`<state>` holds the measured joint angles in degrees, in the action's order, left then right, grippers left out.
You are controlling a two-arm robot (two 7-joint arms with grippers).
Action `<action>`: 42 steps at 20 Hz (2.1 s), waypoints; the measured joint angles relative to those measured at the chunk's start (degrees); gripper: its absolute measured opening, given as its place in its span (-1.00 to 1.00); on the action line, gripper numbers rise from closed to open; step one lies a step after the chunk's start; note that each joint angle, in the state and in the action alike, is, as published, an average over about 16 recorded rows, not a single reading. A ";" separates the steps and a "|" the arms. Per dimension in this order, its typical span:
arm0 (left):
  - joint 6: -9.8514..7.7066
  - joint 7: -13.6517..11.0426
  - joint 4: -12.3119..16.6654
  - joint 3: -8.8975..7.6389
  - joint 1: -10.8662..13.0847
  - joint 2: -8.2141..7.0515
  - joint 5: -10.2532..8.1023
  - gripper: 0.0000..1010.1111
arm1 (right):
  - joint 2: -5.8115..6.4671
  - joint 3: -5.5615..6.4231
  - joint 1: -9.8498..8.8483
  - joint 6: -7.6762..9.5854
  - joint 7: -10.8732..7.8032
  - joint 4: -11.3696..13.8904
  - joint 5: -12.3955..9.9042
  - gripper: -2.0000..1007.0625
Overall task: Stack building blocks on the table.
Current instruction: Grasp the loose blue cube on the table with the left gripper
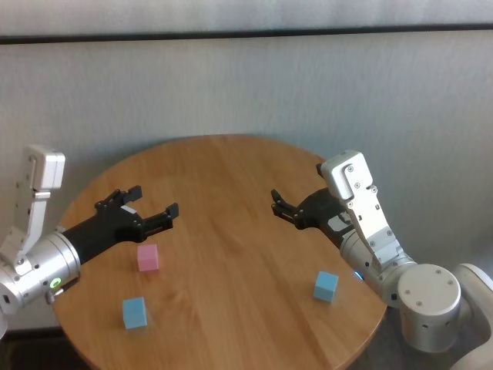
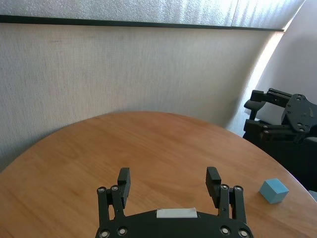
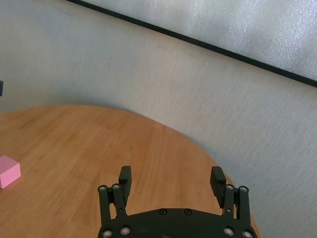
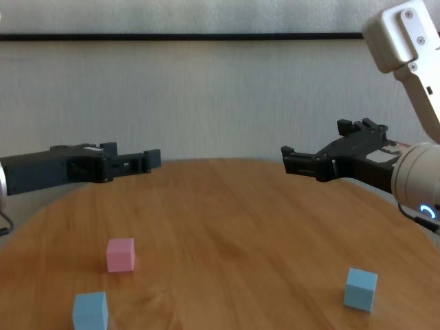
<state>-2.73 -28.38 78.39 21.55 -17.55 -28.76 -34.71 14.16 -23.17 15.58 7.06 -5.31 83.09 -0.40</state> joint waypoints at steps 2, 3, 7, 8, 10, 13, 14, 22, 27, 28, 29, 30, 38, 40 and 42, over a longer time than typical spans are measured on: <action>0.00 0.00 0.00 0.00 0.00 0.00 0.00 0.98 | 0.00 0.00 0.00 0.00 0.00 0.00 0.00 0.99; 0.00 0.00 0.00 0.00 0.00 0.00 0.00 0.98 | 0.00 0.00 0.00 0.00 0.00 0.00 0.00 0.99; 0.00 0.00 0.00 0.00 0.00 0.00 0.00 0.98 | 0.00 0.00 0.00 0.00 0.00 0.00 0.00 0.99; 0.00 0.00 0.00 0.00 0.00 0.00 0.00 0.98 | 0.00 0.00 0.00 0.00 0.00 0.00 0.00 0.99; 0.00 0.00 0.00 0.00 0.00 0.00 0.00 0.98 | 0.00 0.00 0.00 0.00 0.00 0.00 0.00 0.99; 0.00 0.00 0.00 0.00 0.00 0.00 0.00 0.98 | 0.00 0.00 0.00 0.00 0.00 0.00 0.00 0.99; 0.00 0.00 0.00 0.00 0.00 0.00 0.00 0.98 | 0.00 0.00 0.00 0.00 0.00 0.00 0.00 0.99; 0.00 0.00 0.00 0.00 0.00 0.00 0.00 0.98 | 0.00 0.00 0.00 0.00 0.00 0.00 0.00 0.99; 0.00 0.00 0.00 0.00 0.00 0.00 0.00 0.98 | 0.00 0.00 0.00 0.00 0.00 0.00 0.00 0.99; 0.00 0.00 0.00 0.00 0.00 0.00 0.00 0.98 | 0.00 0.00 0.00 0.00 0.00 0.00 0.00 0.99; 0.00 0.00 0.00 0.00 0.00 0.00 0.00 0.98 | 0.00 0.00 0.00 0.00 0.00 0.00 0.00 0.99; 0.00 0.00 0.00 0.00 0.00 0.00 0.00 0.98 | 0.00 0.00 0.00 0.00 0.00 0.00 0.00 0.99; -0.29 -0.37 0.43 0.00 0.26 -0.18 -0.19 0.98 | 0.00 0.00 0.00 0.00 0.00 0.00 0.00 0.99; -0.85 -0.89 1.23 0.00 0.76 -0.57 -0.65 0.98 | 0.00 0.00 0.00 0.00 0.00 0.00 0.00 0.99; -1.56 -1.40 2.35 0.00 1.49 -1.17 -1.29 0.98 | 0.00 0.00 0.00 0.00 0.00 0.00 0.00 0.99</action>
<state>-4.29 -29.78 80.75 21.55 -16.06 -29.93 -36.00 14.16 -23.17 15.58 7.06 -5.31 83.09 -0.40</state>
